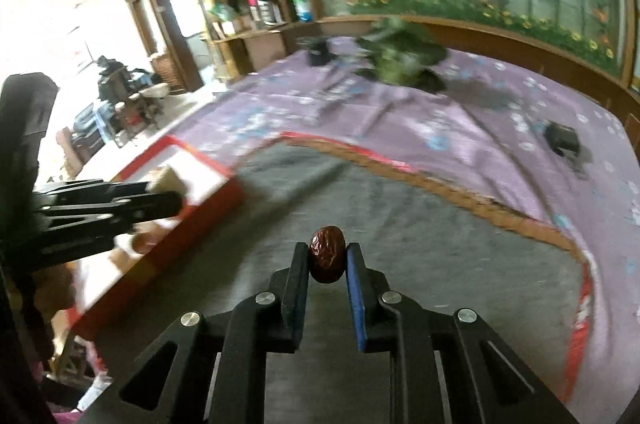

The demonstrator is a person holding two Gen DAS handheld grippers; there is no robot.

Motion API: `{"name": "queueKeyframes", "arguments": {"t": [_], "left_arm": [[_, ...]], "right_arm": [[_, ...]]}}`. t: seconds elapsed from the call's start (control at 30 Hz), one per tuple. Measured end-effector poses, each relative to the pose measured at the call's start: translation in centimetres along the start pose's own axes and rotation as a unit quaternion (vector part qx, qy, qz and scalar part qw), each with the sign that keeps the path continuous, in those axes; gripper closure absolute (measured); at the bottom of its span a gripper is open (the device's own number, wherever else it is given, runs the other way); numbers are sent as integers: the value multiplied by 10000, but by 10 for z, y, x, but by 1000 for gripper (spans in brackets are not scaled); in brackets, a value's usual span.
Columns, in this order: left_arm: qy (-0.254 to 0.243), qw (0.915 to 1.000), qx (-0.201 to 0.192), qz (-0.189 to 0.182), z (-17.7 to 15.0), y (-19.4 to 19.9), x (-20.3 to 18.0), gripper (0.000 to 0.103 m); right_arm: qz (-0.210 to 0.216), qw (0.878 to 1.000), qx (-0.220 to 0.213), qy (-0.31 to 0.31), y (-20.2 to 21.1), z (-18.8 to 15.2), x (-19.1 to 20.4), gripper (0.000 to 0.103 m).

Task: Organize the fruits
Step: 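Carry the cake and the date into the tray and open both grippers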

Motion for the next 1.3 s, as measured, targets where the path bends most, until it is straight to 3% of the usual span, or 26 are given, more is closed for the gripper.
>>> {"name": "queueKeyframes", "arguments": {"t": [0.37, 0.6, 1.3], "left_arm": [[679, 9953, -77, 680, -30, 28, 102, 77], [1007, 9919, 142, 767, -50, 17, 135, 77], [793, 9941, 412, 611, -59, -9, 124, 77]], "right_arm": [[637, 9964, 212, 518, -45, 9, 90, 85], [828, 9923, 521, 753, -80, 13, 124, 86], [830, 9888, 960, 786, -153, 34, 131, 85]]}}
Point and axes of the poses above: each gripper's, at about its wrist camera, not at the fingertips, and y roughly against the way its jaws point, x to its left, z to its top, the point moved 2 cm from there along -y, roughly the way its jaws point, and after that the axes turned 13 degrees about z, right-handed, at the moved point
